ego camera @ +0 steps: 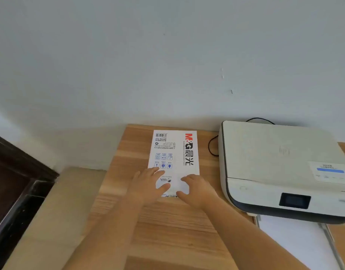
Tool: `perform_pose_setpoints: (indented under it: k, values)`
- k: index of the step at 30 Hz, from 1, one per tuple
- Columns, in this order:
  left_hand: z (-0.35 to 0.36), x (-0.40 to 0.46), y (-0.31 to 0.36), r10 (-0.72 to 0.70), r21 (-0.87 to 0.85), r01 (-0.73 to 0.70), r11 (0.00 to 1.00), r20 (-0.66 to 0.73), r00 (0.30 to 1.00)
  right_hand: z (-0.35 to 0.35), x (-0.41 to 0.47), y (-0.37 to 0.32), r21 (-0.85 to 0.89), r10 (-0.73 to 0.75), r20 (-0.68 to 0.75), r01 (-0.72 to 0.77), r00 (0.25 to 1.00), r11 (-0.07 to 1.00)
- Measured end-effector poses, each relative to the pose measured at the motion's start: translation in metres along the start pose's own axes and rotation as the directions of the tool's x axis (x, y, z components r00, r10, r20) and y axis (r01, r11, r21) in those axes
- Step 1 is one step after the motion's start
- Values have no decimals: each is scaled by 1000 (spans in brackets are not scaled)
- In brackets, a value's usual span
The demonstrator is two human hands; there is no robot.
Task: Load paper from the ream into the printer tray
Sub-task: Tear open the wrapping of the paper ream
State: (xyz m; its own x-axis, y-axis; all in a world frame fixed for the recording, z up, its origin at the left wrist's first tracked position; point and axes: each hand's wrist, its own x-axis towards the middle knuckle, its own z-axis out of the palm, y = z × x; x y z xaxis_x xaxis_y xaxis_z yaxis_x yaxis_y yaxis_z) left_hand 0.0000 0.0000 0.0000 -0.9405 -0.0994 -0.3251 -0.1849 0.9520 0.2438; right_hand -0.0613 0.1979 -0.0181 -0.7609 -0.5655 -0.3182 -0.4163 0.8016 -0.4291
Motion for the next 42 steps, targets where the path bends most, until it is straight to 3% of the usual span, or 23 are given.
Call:
perform_pose_setpoints:
  k: [17,32,42]
  values:
    - [8,13,-34,37,-31,-36,999,32,999,39,26,-17,-109,128,-33,-131,991,985]
    - [22,5,-42,20,-41,-19,999,12,1000,45,30,-12,-119,58,-147,-75,987,990]
    - [23,7,-29,29,-34,-30,999,-4,1000,52,9,-14,-168,-87,-237,47,968,985]
